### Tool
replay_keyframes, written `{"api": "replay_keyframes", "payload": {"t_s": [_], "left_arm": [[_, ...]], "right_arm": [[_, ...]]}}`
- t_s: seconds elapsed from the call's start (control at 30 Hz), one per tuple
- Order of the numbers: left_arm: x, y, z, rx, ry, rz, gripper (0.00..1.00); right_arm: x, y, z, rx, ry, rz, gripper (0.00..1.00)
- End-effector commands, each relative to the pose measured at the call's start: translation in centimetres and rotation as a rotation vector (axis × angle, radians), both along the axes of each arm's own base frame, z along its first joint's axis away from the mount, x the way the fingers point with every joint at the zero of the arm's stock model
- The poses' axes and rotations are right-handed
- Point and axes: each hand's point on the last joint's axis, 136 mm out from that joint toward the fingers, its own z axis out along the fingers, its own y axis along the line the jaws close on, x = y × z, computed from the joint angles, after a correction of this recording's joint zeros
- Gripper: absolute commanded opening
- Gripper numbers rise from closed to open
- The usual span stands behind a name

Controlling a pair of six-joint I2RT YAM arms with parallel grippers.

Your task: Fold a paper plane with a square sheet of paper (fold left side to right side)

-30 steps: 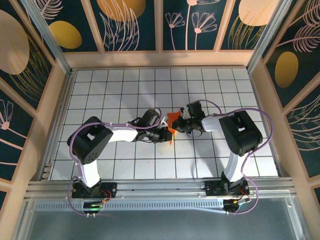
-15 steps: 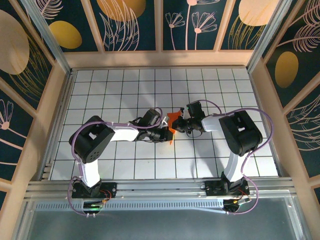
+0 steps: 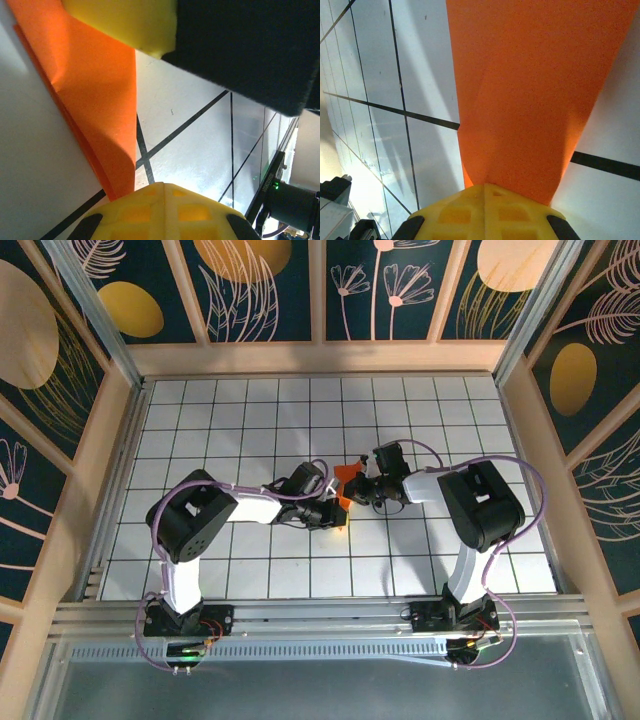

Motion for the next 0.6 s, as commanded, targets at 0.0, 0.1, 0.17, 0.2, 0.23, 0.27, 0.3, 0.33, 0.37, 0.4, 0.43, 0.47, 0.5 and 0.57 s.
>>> {"api": "replay_keyframes", "payload": {"t_s": [0.0, 0.1, 0.17, 0.2, 0.23, 0.27, 0.3, 0.33, 0.37, 0.4, 0.43, 0.47, 0.5, 0.57], "left_arm": [[-0.44, -0.22, -0.4, -0.006, 0.012, -0.011, 0.06], [-0.55, -0.2, -0.42, -0.008, 0.013, -0.011, 0.06], [-0.6, -0.22, -0.43, -0.011, 0.014, -0.011, 0.06], [-0.67, -0.21, -0.47, -0.011, 0.015, -0.011, 0.06], [-0.75, -0.21, -0.54, -0.01, 0.017, -0.012, 0.06], [-0.73, -0.21, -0.54, -0.01, 0.017, -0.01, 0.06], [-0.8, -0.15, -0.71, -0.007, 0.019, -0.011, 0.06], [-0.85, -0.14, -0.73, -0.008, 0.02, -0.01, 0.06], [-0.87, -0.15, -0.78, -0.008, 0.021, -0.01, 0.06], [-0.86, -0.13, -0.82, -0.008, 0.021, -0.009, 0.06], [-0.93, -0.09, -0.9, -0.008, 0.024, -0.009, 0.06], [-1.02, -0.12, -0.93, -0.007, 0.026, -0.009, 0.06], [-1.04, -0.11, -0.94, -0.007, 0.026, -0.01, 0.06], [-1.14, 0.04, -1.13, -0.001, 0.029, -0.008, 0.06]], "right_arm": [[-2.39, -2.79, -5.37, -0.179, 0.12, -0.032, 0.0], [-2.39, -2.85, -5.41, -0.18, 0.119, -0.033, 0.0], [-2.48, -2.85, -5.45, -0.181, 0.121, -0.032, 0.0], [-2.42, -2.87, -5.43, -0.18, 0.12, -0.033, 0.0], [-2.46, -2.9, -5.46, -0.181, 0.121, -0.033, 0.0], [-2.46, -2.85, -5.43, -0.18, 0.12, -0.032, 0.0], [-2.5, -2.87, -5.46, -0.181, 0.121, -0.032, 0.0], [-2.51, -2.9, -5.5, -0.181, 0.123, -0.033, 0.0], [-2.49, -2.91, -5.47, -0.181, 0.123, -0.034, 0.0], [-2.51, -2.9, -5.49, -0.182, 0.122, -0.032, 0.0], [-2.5, -2.89, -5.46, -0.181, 0.121, -0.032, 0.0], [-2.45, -2.87, -5.45, -0.181, 0.12, -0.032, 0.0], [-2.52, -2.9, -5.48, -0.182, 0.123, -0.032, 0.0], [-2.54, -2.9, -5.49, -0.182, 0.123, -0.032, 0.0]]}}
